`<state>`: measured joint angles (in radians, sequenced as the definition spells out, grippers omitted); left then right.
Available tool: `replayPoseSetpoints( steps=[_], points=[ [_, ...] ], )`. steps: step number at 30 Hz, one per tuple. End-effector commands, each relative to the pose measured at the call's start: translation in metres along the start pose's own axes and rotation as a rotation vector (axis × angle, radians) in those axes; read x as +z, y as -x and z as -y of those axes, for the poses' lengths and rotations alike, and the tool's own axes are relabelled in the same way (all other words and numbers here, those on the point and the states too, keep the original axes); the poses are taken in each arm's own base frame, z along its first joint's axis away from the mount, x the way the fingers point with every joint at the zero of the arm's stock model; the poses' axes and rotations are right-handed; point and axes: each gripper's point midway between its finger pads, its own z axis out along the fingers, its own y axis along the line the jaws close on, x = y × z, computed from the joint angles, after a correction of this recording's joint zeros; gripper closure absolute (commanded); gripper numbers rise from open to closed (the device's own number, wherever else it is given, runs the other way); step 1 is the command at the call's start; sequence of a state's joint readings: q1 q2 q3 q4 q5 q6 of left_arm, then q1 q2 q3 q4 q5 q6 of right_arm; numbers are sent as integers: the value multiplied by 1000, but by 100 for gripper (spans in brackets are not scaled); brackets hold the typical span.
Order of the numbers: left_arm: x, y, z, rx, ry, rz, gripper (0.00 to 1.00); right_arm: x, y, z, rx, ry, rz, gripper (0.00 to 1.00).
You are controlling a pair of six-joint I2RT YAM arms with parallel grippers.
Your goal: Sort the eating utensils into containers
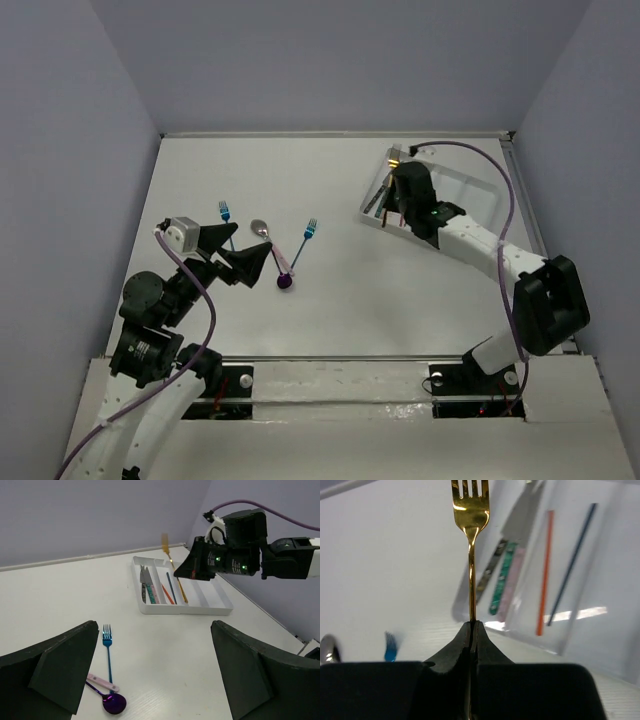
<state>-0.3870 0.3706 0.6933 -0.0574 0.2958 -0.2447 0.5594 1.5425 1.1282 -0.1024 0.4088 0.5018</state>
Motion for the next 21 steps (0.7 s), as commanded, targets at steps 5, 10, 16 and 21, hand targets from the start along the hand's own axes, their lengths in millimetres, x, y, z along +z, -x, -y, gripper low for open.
replayPoseSetpoints(
  steps=[5, 10, 16, 21],
  points=[
    [-3, 12, 10, 15, -36, 44, 1, 13, 33, 125, 139, -226, 97, 100],
    [-3, 12, 9, 14, -31, 44, 1, 34, 38, 169, 171, -290, 88, 100],
    [-3, 12, 8, 15, -28, 43, 1, 63, 41, 190, 145, -344, 33, 100],
    [-2, 13, 8, 15, -26, 44, 1, 74, 24, 197, 146, -365, 6, 100]
  ],
)
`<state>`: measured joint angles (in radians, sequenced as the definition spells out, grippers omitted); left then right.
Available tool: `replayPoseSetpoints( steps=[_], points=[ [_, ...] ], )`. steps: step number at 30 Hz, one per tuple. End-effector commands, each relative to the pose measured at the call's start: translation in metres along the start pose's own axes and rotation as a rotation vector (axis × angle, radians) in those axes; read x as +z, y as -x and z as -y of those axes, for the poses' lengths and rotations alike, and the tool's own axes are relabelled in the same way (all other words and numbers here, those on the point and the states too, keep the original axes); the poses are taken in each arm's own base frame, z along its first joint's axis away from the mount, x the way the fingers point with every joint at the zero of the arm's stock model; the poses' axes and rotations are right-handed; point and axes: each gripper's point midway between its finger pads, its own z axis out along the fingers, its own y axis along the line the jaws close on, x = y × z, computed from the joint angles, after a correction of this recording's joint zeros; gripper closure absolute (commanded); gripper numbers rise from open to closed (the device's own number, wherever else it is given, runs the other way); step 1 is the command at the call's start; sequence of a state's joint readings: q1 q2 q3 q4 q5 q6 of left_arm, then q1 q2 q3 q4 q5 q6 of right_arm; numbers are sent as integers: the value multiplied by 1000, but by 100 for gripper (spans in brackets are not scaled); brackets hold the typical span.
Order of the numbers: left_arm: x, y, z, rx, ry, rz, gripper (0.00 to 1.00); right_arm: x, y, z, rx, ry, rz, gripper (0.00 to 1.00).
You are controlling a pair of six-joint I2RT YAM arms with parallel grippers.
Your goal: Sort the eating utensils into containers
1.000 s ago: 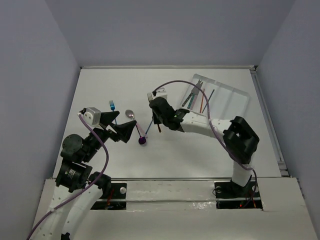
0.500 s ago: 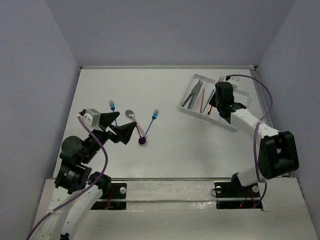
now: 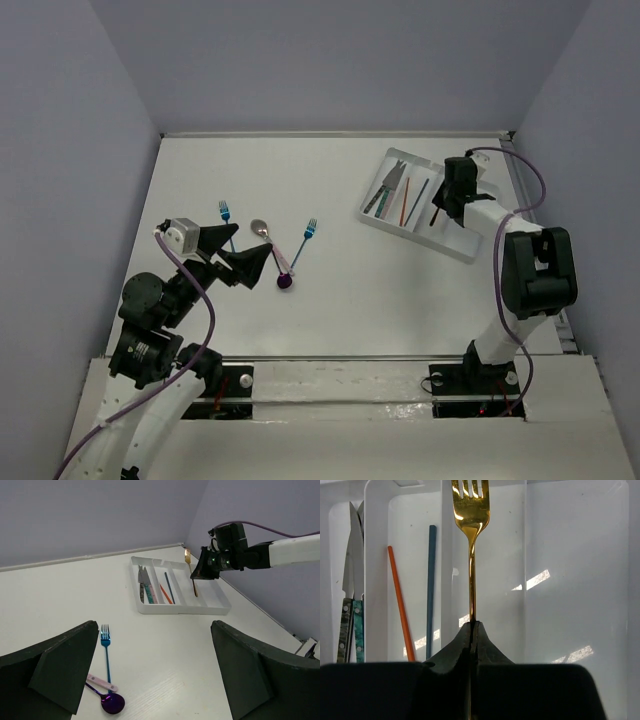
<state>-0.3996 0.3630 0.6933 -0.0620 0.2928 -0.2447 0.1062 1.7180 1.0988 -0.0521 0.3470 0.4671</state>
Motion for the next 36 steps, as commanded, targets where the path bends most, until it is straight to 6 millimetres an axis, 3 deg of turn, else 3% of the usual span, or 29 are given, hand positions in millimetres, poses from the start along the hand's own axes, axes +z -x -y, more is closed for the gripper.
replayPoseSetpoints(
  steps=[1, 2, 3, 4, 7, 13, 15, 20, 21, 23, 24, 27, 28, 31, 32, 33, 36],
  points=[
    [0, 12, 5, 16, -17, 42, 1, 5, 22, -7, 15, 17, 54, 96],
    [0, 12, 5, 15, -18, 38, 1, 8, 20, -7, 11, 14, 45, 85],
    [0, 12, 5, 15, -18, 38, 1, 8, 21, -8, 9, 14, 42, 85],
    [0, 12, 4, 15, -14, 40, 1, 7, 21, -9, 5, 13, 34, 74],
    [0, 12, 3, 15, -9, 41, 1, 0, 30, -17, -11, 56, 35, 59],
    [0, 12, 3, 15, -8, 42, 1, -27, 44, -34, -14, 178, 54, 55],
    [0, 13, 3, 15, -5, 44, 1, -45, 40, -57, -37, 262, 49, 55],
    [0, 16, -8, 17, 48, 58, 1, -95, -10, -152, -199, 480, 3, 55],
    [0, 16, -10, 13, 61, 56, 1, -117, -35, -183, -252, 553, -19, 55],
    [-2, 19, -20, 5, 116, 68, 1, -135, -56, -217, -298, 618, -21, 55],
    [-3, 20, -24, -1, 143, 76, 1, -157, -76, -242, -335, 680, -33, 55],
    [-4, 21, -31, -16, 179, 88, 1, -185, -104, -289, -383, 773, -45, 56],
    [-6, 26, -41, -20, 236, 107, 1, -206, -123, -308, -416, 826, -52, 56],
    [-17, 39, -62, -55, 374, 163, 1, -219, -152, -349, -488, 870, -53, 56],
    [-20, 40, -66, -65, 406, 166, 1, -240, -152, -372, -498, 916, -23, 56],
    [-24, 44, -73, -71, 451, 185, 1, -231, -176, -380, -535, 911, -43, 56],
    [-32, 47, -80, -80, 506, 209, 1, -240, -199, -406, -581, 951, -41, 56]
  ],
)
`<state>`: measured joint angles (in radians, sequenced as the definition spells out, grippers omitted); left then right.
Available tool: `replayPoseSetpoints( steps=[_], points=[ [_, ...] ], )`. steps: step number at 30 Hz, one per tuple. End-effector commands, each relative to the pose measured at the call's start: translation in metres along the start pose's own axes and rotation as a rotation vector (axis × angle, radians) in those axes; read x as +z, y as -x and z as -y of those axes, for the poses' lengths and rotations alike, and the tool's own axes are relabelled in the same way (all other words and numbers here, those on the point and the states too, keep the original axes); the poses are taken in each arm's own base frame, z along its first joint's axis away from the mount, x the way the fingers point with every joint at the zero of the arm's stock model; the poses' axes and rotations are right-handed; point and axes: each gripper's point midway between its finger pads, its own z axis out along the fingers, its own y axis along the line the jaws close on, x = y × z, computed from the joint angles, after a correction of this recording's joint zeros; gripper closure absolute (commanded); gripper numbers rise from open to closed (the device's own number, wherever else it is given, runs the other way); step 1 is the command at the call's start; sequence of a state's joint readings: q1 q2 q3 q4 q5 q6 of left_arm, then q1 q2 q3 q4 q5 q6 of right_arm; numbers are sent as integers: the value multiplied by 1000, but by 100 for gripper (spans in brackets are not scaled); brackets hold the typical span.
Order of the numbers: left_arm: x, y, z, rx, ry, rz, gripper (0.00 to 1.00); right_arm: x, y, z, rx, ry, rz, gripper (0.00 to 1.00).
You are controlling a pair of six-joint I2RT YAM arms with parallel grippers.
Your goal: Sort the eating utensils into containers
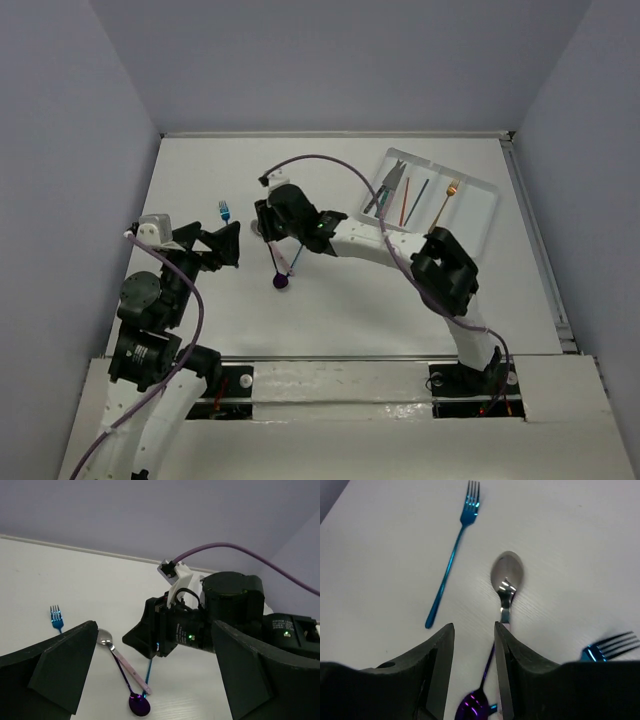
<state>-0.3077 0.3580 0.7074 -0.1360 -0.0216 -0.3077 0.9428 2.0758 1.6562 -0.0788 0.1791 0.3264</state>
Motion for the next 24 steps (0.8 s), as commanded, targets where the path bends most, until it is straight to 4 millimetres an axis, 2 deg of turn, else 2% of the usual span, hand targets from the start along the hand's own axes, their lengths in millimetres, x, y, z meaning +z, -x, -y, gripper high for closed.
replayPoseSetpoints(
  steps=[1, 5, 7, 8, 11, 17, 21, 22, 24],
  points=[
    [-12, 39, -15, -49, 117, 136, 1, 30, 12, -40, -83, 32, 34, 56],
    [-15, 42, -17, -53, 127, 151, 1, 64, 2, -57, -131, 36, 12, 55],
    [-14, 41, -14, -48, 113, 147, 1, 77, -5, -59, -140, 39, 1, 55],
    [-13, 40, -14, -44, 110, 145, 1, 87, -14, -64, -153, 40, -7, 55],
    [-11, 39, -12, -42, 96, 140, 1, 106, -28, -64, -162, 37, -20, 54],
    [-9, 36, -7, -37, 70, 126, 1, 127, -40, -73, -180, 82, -23, 49],
    [-11, 36, -6, -35, 63, 128, 1, 135, -54, -68, -190, 73, -39, 49],
    [-11, 37, -5, -35, 60, 128, 1, 136, -65, -71, -199, 75, -55, 50],
    [-11, 37, -5, -36, 56, 130, 1, 139, -70, -62, -212, 36, -57, 57]
  ],
)
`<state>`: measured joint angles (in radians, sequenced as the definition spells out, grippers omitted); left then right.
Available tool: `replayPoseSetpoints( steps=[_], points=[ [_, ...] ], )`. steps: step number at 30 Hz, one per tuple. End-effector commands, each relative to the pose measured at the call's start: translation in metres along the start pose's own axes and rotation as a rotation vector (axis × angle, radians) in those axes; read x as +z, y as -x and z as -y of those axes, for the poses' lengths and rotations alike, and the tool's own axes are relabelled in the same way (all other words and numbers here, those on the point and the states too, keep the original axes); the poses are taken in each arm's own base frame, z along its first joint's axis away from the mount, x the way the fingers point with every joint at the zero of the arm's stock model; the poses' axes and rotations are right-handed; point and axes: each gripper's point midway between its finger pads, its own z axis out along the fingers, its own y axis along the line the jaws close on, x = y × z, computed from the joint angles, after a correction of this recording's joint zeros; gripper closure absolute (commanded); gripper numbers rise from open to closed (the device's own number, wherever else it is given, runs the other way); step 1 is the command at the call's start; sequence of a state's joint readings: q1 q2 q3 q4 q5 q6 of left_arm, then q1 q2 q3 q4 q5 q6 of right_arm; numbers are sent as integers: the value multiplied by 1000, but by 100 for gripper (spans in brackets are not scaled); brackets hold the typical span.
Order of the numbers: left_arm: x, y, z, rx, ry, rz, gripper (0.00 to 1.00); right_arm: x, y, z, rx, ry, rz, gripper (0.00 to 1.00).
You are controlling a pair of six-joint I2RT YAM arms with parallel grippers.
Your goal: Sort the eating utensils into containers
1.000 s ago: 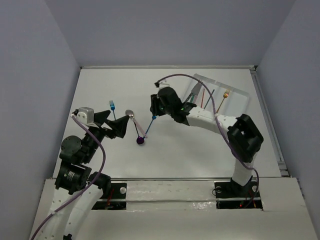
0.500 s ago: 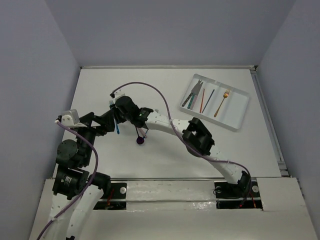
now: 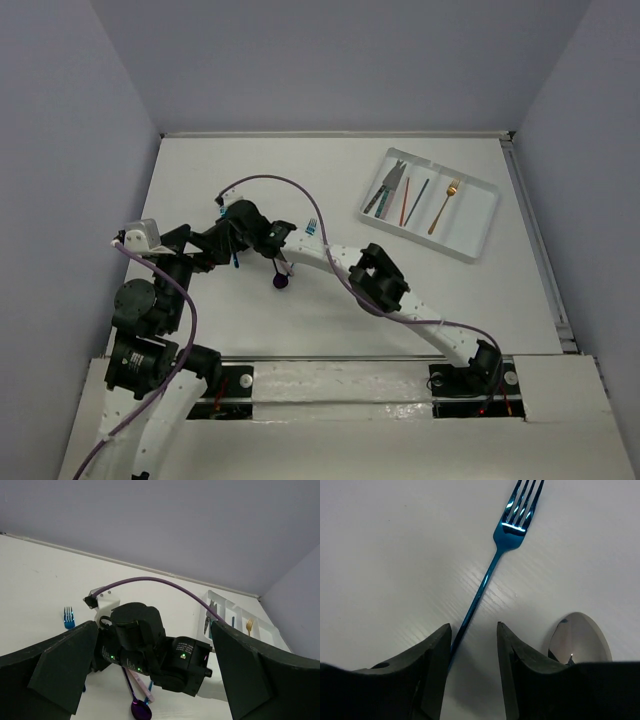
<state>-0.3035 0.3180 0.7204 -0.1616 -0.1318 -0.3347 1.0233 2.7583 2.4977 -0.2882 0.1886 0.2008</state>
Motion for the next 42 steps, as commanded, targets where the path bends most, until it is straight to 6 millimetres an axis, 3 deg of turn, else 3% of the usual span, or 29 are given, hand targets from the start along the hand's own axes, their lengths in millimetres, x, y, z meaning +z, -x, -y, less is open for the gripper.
replayPoseSetpoints(
  steps=[1, 6, 8, 11, 13, 14, 15, 16, 17, 18, 19, 20, 22, 25, 28, 29, 30, 34, 37, 38, 42],
  points=[
    [-1, 21, 11, -11, -42, 60, 1, 5, -14, -8, -48, -17, -9, 66],
    [-2, 21, 13, -8, -51, 61, 1, 12, -54, 9, -133, -97, -76, 73],
    [-3, 22, 13, -7, -52, 64, 1, 10, -72, 5, -192, -115, -102, 75],
    [-3, 23, 14, -7, -56, 67, 1, 8, -83, 10, -226, -150, -115, 83],
    [-3, 23, 14, -7, -59, 66, 1, 1, -91, 8, -232, -161, -122, 90],
    [-3, 22, 14, -7, -59, 64, 1, -3, -109, 11, -245, -178, -154, 93],
    [-3, 22, 14, -7, -57, 65, 1, -6, -96, 8, -229, -181, -123, 95],
    [-3, 22, 14, -7, -60, 64, 1, -11, -112, 6, -235, -180, -151, 97],
    [-3, 22, 14, -7, -60, 64, 1, -19, -102, 0, -212, -180, -131, 100],
    [-2, 21, 14, -8, -62, 60, 1, -23, -116, 7, -215, -196, -158, 100],
    [-3, 22, 15, -7, -65, 63, 1, -29, -116, 0, -216, -195, -149, 100],
    [-3, 21, 15, -7, -66, 63, 1, -35, -99, 0, -179, -215, -104, 100],
    [-4, 22, 15, -8, -66, 66, 1, -42, -102, -8, -140, -197, -95, 100],
    [-4, 22, 14, -8, -59, 68, 1, -56, -80, -22, -40, -166, -31, 100],
    [-4, 22, 14, -6, -63, 66, 1, -69, -40, -38, 67, -98, 82, 100],
    [-4, 22, 14, -6, -61, 66, 1, -73, -40, -42, 85, -67, 86, 100],
    [-4, 22, 14, -4, -61, 66, 1, -84, -17, -47, 108, -43, 131, 100],
    [-5, 23, 14, -3, -61, 70, 1, -107, 30, -60, 160, 26, 236, 100],
    [-5, 23, 14, -4, -60, 72, 1, -120, 43, -62, 187, 47, 271, 100],
    [-6, 25, 14, -4, -63, 75, 1, -130, 57, -63, 204, 57, 304, 100],
    [-5, 23, 14, -4, -65, 72, 1, -141, 62, -58, 212, 48, 318, 100]
  ],
)
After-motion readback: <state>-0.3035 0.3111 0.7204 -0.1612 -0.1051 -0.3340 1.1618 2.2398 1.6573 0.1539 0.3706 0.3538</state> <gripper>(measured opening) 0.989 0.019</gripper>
